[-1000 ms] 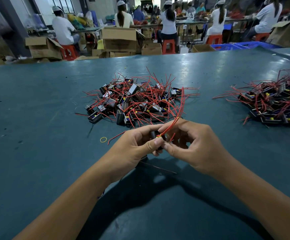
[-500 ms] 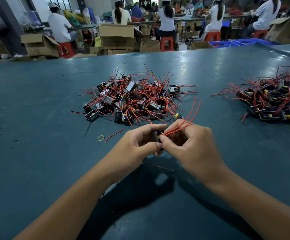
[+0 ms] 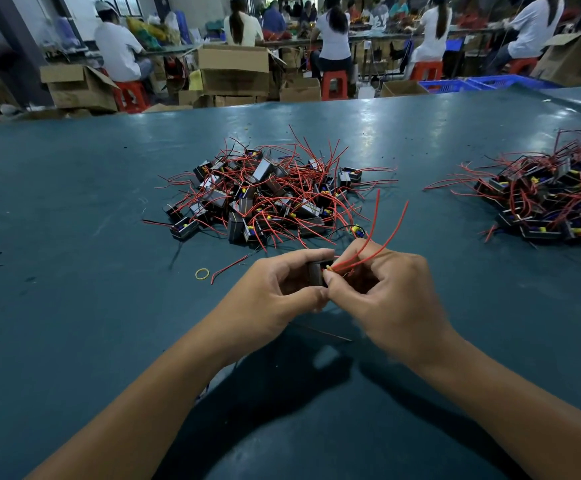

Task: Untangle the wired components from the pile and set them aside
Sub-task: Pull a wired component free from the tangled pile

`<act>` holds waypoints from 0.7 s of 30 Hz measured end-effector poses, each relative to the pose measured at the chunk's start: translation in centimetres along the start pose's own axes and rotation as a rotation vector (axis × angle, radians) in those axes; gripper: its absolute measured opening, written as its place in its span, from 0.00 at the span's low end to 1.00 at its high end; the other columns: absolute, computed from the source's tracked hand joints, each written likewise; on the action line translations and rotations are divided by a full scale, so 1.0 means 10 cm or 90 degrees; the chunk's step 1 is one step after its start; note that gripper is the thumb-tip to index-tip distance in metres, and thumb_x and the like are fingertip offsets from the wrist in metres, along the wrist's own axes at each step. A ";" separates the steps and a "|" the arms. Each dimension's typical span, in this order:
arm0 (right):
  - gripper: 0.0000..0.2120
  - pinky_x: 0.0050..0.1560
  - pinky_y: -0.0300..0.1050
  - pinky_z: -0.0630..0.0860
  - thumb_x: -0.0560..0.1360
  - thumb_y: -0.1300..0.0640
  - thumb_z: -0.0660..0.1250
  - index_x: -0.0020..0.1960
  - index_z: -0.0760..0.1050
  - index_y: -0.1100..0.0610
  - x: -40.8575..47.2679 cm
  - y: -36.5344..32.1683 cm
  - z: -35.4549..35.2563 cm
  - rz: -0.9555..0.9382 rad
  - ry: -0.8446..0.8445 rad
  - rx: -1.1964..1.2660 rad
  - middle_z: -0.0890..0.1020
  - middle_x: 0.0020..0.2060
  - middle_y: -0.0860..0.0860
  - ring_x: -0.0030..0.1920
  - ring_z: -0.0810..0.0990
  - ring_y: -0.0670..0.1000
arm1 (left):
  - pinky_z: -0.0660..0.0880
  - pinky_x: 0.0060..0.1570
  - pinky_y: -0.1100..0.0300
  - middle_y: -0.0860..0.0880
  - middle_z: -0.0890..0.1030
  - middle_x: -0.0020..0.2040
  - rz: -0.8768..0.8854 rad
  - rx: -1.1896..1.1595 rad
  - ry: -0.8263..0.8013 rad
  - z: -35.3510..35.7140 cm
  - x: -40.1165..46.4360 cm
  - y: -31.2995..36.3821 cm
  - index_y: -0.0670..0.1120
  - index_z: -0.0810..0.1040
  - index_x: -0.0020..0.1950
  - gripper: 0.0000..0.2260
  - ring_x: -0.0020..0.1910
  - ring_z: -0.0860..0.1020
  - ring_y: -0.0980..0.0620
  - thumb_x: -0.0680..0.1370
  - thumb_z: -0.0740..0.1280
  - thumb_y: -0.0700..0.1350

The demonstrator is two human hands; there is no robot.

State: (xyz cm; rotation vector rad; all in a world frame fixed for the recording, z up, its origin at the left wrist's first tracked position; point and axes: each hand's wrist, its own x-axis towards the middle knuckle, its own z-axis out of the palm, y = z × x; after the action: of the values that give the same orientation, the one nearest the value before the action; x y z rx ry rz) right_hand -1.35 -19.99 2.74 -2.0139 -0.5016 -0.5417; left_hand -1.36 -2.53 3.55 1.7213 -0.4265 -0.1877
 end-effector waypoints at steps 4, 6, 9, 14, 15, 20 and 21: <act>0.07 0.29 0.35 0.66 0.70 0.53 0.71 0.35 0.77 0.54 0.01 0.02 -0.03 0.029 -0.017 0.041 0.78 0.25 0.48 0.25 0.69 0.43 | 0.76 0.47 0.63 0.48 0.80 0.43 -0.013 -0.040 -0.020 -0.02 -0.02 0.04 0.41 0.75 0.69 0.19 0.42 0.79 0.53 0.78 0.67 0.31; 0.07 0.29 0.37 0.66 0.70 0.53 0.70 0.35 0.77 0.54 0.02 0.02 -0.03 0.043 -0.025 0.059 0.78 0.25 0.50 0.25 0.68 0.43 | 0.76 0.47 0.63 0.46 0.80 0.44 -0.017 -0.054 -0.028 -0.04 -0.02 0.04 0.40 0.74 0.69 0.19 0.42 0.79 0.52 0.78 0.66 0.31; 0.06 0.30 0.34 0.66 0.71 0.55 0.71 0.36 0.77 0.54 0.01 0.01 -0.01 0.019 -0.023 0.048 0.78 0.25 0.48 0.26 0.70 0.42 | 0.76 0.48 0.64 0.43 0.80 0.44 -0.011 -0.037 -0.030 -0.06 -0.03 0.05 0.41 0.75 0.69 0.20 0.42 0.79 0.52 0.78 0.67 0.31; 0.03 0.31 0.45 0.76 0.72 0.53 0.73 0.43 0.81 0.51 0.03 0.02 -0.02 0.042 -0.085 0.065 0.81 0.30 0.46 0.28 0.76 0.45 | 0.78 0.43 0.61 0.50 0.82 0.41 0.001 0.055 0.041 -0.05 0.02 -0.01 0.42 0.79 0.63 0.16 0.40 0.79 0.55 0.79 0.64 0.30; 0.03 0.32 0.48 0.79 0.72 0.53 0.73 0.44 0.81 0.51 0.03 0.02 -0.03 0.057 -0.103 0.098 0.82 0.31 0.46 0.30 0.79 0.48 | 0.79 0.42 0.60 0.50 0.82 0.41 0.005 0.078 0.057 -0.05 0.03 -0.03 0.43 0.80 0.61 0.14 0.39 0.80 0.56 0.79 0.64 0.31; 0.04 0.30 0.54 0.79 0.72 0.55 0.73 0.46 0.81 0.54 0.04 0.05 -0.02 0.106 -0.138 0.194 0.84 0.34 0.53 0.32 0.81 0.58 | 0.82 0.43 0.55 0.44 0.85 0.45 0.009 0.123 0.083 -0.05 0.04 -0.07 0.46 0.81 0.58 0.12 0.41 0.82 0.53 0.80 0.66 0.34; 0.03 0.29 0.50 0.78 0.72 0.57 0.73 0.45 0.81 0.55 0.04 0.05 -0.01 0.114 -0.139 0.220 0.84 0.34 0.54 0.31 0.80 0.57 | 0.81 0.45 0.51 0.43 0.85 0.46 0.006 0.134 0.096 -0.07 0.05 -0.08 0.46 0.82 0.59 0.12 0.42 0.82 0.50 0.80 0.66 0.34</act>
State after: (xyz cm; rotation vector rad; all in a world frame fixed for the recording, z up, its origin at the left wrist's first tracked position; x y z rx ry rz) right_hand -0.79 -20.26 2.67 -1.7698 -0.5008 -0.1142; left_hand -0.54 -1.96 2.99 1.9242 -0.3523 -0.0046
